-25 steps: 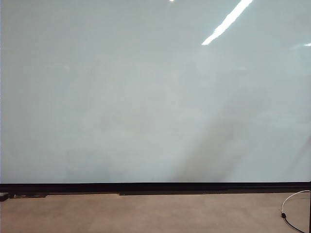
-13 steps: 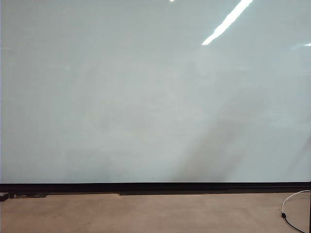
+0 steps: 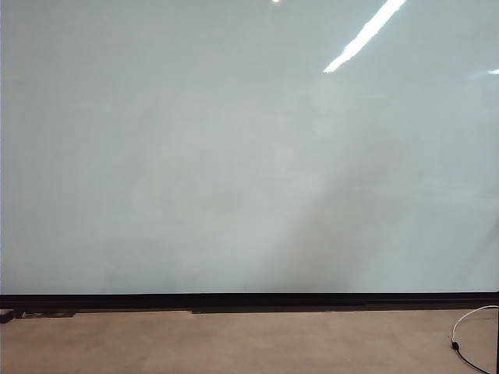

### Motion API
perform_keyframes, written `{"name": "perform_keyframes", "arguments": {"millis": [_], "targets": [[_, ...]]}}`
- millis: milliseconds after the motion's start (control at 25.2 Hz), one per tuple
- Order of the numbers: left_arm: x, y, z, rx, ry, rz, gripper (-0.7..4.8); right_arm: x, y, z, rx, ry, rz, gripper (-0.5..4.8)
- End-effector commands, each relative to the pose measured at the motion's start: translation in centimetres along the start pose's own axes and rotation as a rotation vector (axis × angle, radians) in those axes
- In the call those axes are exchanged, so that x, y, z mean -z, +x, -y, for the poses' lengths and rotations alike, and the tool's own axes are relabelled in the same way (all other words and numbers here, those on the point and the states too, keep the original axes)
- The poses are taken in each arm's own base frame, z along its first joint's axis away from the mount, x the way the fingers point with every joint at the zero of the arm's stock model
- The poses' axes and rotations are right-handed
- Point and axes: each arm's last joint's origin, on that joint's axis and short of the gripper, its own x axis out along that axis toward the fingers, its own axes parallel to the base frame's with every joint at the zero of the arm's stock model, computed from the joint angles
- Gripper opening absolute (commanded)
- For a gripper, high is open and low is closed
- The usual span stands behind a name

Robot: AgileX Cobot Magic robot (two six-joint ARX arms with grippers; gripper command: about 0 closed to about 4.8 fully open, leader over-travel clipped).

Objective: Pick up the pen on the shelf to the right of the whiteboard and draw a rectangle.

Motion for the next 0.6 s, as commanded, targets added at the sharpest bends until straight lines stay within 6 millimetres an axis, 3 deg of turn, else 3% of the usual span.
{"name": "perform_keyframes", "arguments": {"millis": [40, 397, 596], "targets": [[-0.16, -0.02, 0.01, 0.002, 0.004, 0.009, -0.04, -0.65, -0.02, -0.09, -0.012, -0.008, 0.054, -0.01], [-0.15, -0.02, 0.01, 0.002, 0.004, 0.008, -0.05, -0.93, -0.04, -0.09, 0.002, -0.018, 0.083, -0.01], [-0.15, -0.02, 0.01, 0.002, 0.004, 0.009, -0.04, -1.14, -0.08, 0.23, 0.117, -0.068, 0.111, -0.01]]}}
